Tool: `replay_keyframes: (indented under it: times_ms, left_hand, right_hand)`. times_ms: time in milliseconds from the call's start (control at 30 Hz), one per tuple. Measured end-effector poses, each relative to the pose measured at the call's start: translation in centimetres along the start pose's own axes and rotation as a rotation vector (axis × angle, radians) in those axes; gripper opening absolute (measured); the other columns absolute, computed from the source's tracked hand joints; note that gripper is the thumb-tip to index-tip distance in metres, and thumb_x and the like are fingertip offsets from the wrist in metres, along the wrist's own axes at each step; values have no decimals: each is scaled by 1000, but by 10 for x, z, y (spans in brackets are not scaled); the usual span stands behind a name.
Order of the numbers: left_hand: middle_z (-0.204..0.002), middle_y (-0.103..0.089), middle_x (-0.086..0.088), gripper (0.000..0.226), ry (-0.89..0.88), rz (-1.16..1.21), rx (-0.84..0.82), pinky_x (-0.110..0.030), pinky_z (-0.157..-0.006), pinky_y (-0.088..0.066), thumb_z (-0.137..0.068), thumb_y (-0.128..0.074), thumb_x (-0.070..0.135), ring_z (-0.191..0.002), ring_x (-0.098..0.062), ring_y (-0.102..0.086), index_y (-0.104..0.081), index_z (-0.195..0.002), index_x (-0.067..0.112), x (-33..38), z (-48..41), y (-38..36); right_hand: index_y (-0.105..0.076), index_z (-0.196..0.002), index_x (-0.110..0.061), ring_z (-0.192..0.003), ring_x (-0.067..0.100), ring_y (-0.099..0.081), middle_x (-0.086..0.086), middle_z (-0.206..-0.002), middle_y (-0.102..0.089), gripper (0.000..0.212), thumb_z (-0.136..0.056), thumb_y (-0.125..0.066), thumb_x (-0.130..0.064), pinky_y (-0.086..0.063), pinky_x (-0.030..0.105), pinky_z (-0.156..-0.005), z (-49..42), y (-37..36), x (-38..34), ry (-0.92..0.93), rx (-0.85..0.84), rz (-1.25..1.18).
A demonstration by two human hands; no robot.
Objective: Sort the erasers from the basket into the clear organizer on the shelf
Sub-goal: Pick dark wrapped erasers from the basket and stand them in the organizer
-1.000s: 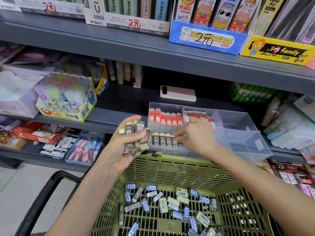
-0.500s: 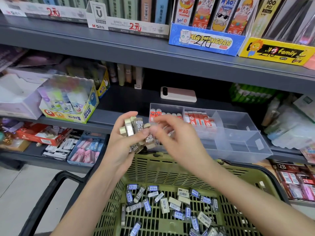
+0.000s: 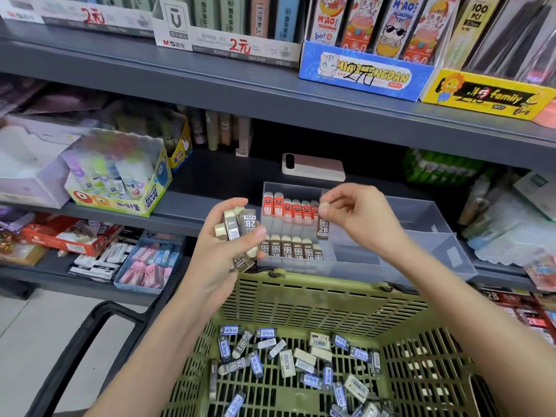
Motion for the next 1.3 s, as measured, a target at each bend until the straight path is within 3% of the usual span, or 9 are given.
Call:
replay_keyframes:
  times_ms: [133, 333, 500, 767, 900, 1000, 1067, 1233, 1300]
  left_hand:
    - [-79, -63, -6, 44, 5, -6, -8, -25, -53, -52, -59, -78, 6, -68, -17, -66, -70, -96, 29, -2, 0, 0]
    - [-78, -63, -7, 44, 41, 32, 22, -25, -52, -51, -58, -79, 9, -67, -18, -65, -70, -97, 27, -6, -1, 3]
    - [-72, -67, -4, 35, 53, 65, 48, -24, -49, -50, -63, -74, 13, -65, -16, -65, -71, -94, 28, -8, -1, 7]
    - [-72, -66, -8, 20, 128, 167, 56, -23, -42, -46, -72, -67, 21, -59, -18, -62, -73, -91, 23, -15, -3, 5]
    - [-73, -64, -10, 29, 152, 164, -17, -22, -41, -45, -72, -67, 18, -60, -20, -61, -70, -101, 21, -16, -1, -2]
    - [-76, -65, -7, 43, 137, 135, -84, -22, -41, -44, -67, -74, 18, -59, -20, -61, -65, -109, 20, -12, 0, -9]
    - [-79, -66, -5, 50, 122, 105, -99, -22, -41, -44, -64, -76, 19, -59, -19, -62, -62, -112, 19, -11, 1, -11]
    - [-83, -71, -8, 32, 94, 76, -26, -26, -49, -52, -73, -67, 18, -66, -22, -68, -65, -105, 21, -12, -2, 0]
    - [-77, -70, -8, 30, 92, 92, 49, -27, -50, -54, -70, -68, 20, -64, -21, -69, -64, -100, 21, -11, -4, 8]
  right_hand:
    - [-68, -86, -23, -79, 13, -58, -9, -77, -67, 3, -84, -66, -23, -43, 29, -74, 9, -25, -2, 106, -38, 326]
    - [-74, -81, -32, -96, 18, -53, -8, -92, -68, 8, -75, -74, -38, -38, 33, -87, 5, -20, 14, 78, -56, 378]
    - [-71, -97, -40, -103, 19, -41, -8, -103, -55, 24, -86, -53, -52, -18, 32, -80, 6, -25, 13, 162, -47, 748]
    - [-62, -115, -41, -111, 26, -38, 0, -118, -49, 39, -96, -30, -51, -23, 41, -90, 14, -45, 6, 207, -165, 1064]
    - [-73, -100, -29, -87, 22, -51, -4, -91, -63, 26, -91, -51, -39, -27, 33, -75, 28, -22, -48, 376, 181, 593]
    - [-70, -105, -25, -82, 14, -56, -12, -85, -65, 23, -91, -56, -36, -43, 34, -80, 24, -48, -52, 206, -104, 11]
    - [-72, -94, -20, -77, 12, -58, -9, -77, -69, 18, -89, -59, -33, -48, 35, -76, 26, -65, -59, 148, -224, -111]
    - [-64, -80, -14, -66, 6, -57, -3, -69, -65, 10, -88, -63, -21, -47, 21, -70, 26, -69, -61, 57, -213, -425]
    - [-53, -87, -13, -74, 21, -67, 8, -78, -67, 10, -95, -52, -20, -57, 34, -75, 21, -69, -46, -124, -211, -754]
Point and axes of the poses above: each hand's wrist, its own z-axis away from the middle knuckle, its own y-axis out of the back of the hand, x = y × z, the point moved 10 cm from there along -z, towards the middle knuckle
